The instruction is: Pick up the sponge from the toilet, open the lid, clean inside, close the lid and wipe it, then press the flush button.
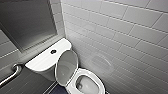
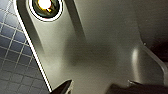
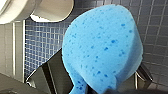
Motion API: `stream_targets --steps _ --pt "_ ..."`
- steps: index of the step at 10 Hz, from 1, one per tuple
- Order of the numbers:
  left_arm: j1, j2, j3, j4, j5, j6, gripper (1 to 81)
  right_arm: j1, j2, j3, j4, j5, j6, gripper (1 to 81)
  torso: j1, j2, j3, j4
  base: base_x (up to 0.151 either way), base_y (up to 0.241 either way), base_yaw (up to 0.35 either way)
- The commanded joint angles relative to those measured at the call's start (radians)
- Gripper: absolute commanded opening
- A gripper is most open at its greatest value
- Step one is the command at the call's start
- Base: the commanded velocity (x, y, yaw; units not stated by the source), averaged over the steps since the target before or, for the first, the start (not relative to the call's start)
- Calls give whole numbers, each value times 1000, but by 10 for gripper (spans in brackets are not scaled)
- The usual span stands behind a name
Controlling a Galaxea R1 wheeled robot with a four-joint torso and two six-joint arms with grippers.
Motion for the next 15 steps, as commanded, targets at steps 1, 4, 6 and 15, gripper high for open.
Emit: stream_targets --steps 1,4,6,15 --pt "17 84 -6 -734 234 740 811 8 -47 16 -27 -49 4 10 0 0 0 0 0 0 0" --pt "-2 63 40 -1469 218 1513 811 14 -62 50 -27 -50 4 10 0 0 0 0 0 0 0" --pt "-31 67 67 -1541 249 1547 811 48 -145 170 -14 -55 9 10 0 0 0 0 0 0 0" --pt "-68 40 141 -1592 241 1546 811 312 -380 418 -2 -177 74 10 0 0 0 0 0 0 0"
